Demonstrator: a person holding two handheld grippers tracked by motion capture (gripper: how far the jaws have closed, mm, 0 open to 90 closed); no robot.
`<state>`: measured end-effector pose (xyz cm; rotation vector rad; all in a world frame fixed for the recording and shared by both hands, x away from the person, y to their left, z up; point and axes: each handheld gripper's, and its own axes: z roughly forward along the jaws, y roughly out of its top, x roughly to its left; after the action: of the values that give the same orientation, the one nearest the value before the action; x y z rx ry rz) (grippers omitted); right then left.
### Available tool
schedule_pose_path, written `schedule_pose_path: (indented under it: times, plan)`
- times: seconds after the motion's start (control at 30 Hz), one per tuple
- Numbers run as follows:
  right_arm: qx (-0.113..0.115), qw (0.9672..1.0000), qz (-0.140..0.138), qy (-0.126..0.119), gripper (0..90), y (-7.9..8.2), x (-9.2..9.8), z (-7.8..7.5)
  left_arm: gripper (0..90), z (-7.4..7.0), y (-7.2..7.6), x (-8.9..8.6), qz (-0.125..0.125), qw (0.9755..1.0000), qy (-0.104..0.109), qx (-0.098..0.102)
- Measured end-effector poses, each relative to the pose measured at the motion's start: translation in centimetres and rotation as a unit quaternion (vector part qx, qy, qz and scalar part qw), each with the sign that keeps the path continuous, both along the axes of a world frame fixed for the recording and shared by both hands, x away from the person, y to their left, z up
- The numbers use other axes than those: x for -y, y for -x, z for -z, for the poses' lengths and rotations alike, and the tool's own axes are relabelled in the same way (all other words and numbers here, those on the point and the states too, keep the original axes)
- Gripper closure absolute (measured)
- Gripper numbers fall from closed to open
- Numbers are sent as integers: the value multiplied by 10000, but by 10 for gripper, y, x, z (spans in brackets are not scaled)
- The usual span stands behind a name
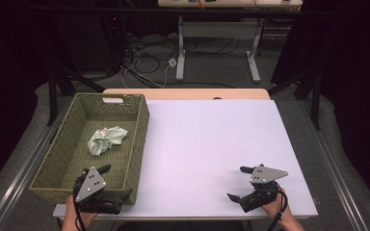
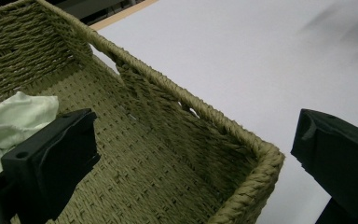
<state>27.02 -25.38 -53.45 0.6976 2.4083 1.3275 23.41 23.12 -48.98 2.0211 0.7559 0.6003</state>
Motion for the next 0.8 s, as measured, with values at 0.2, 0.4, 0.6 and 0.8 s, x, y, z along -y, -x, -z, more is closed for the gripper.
schedule_pose_path:
  times: [0.2,0.4,0.6,0.8]
  plan:
    - [12,10000,2,19,0,0,1,0,0,-2,0,-1,-3,10000,34,-24]
    - [-1,10000,21,-16,0,-1,0,2,0,-7,0,-4,-71,9999,110,-37]
    - [0,10000,26,-10,0,-1,1,2,0,-12,-1,-6,-61,9999,73,-64]
    - [6,10000,11,-5,0,-1,0,2,0,-16,-3,-7,-104,9999,24,-68]
